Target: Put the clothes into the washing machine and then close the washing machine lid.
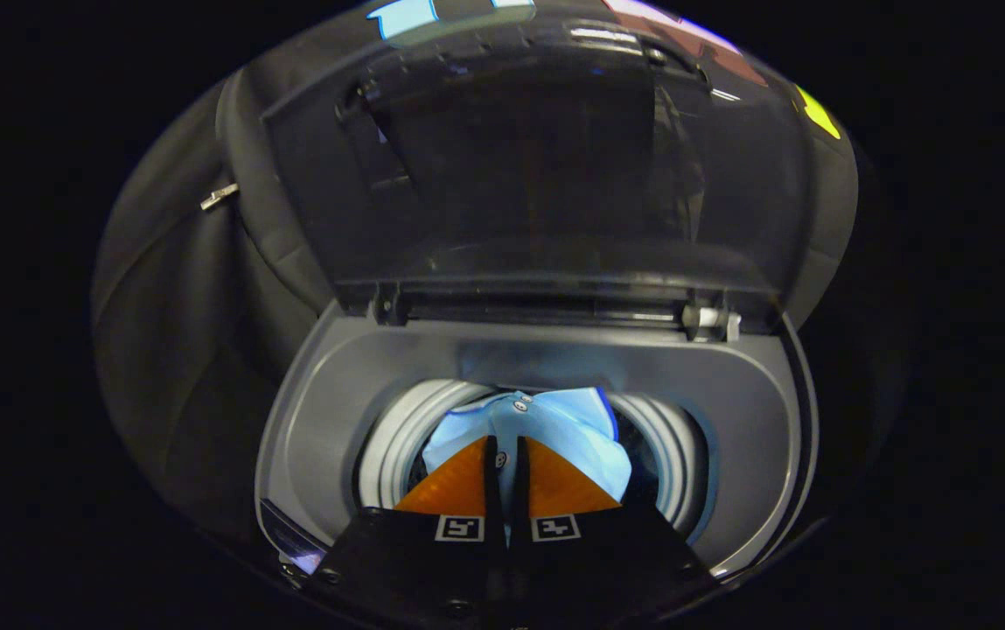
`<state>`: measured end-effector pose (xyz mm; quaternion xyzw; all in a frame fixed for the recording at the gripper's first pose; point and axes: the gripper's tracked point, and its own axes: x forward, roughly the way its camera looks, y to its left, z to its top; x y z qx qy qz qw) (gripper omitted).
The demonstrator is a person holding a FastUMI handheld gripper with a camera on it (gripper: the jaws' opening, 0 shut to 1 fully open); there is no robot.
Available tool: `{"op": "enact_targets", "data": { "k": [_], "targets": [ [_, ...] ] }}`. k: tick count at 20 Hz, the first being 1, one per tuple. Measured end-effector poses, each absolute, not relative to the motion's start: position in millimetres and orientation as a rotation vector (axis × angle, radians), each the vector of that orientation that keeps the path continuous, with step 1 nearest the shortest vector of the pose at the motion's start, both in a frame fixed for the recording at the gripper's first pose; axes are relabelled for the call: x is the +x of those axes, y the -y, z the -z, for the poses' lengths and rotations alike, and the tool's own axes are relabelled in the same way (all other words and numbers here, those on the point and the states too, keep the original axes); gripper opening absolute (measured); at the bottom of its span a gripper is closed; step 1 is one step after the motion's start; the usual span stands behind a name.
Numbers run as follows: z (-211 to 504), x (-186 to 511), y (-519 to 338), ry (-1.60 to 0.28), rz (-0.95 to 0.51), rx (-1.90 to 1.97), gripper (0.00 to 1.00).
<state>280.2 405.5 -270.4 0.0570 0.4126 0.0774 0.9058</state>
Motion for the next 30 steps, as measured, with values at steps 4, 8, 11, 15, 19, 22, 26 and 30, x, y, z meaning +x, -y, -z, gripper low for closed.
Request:
{"op": "enact_targets", "data": {
  "k": [4, 8, 11, 15, 19, 22, 26, 30],
  "targets": [
    [290.1, 277.6, -403.9, -0.876, -0.147, 0.091, 0.05],
    [293.8, 277.8, -400.9, -0.887, -0.13, 0.091, 0.05],
    [286.2, 281.5, -397.4, -0.866, -0.11, 0.117, 0.26],
    [276.1, 278.7, -394.4, -0.866, -0.114, 0.098, 1.0],
    [268.3, 280.6, -389.6, -0.83, -0.097, 0.1, 1.0],
    [247.6, 276.9, -397.8, -0.808, -0.136, 0.12, 1.0],
    [176.8, 286.8, -400.6, -0.664, -0.169, 0.097, 1.0],
    [90.5, 304.4, -403.8, -0.52, -0.191, 0.095, 1.0]
  ]
}}
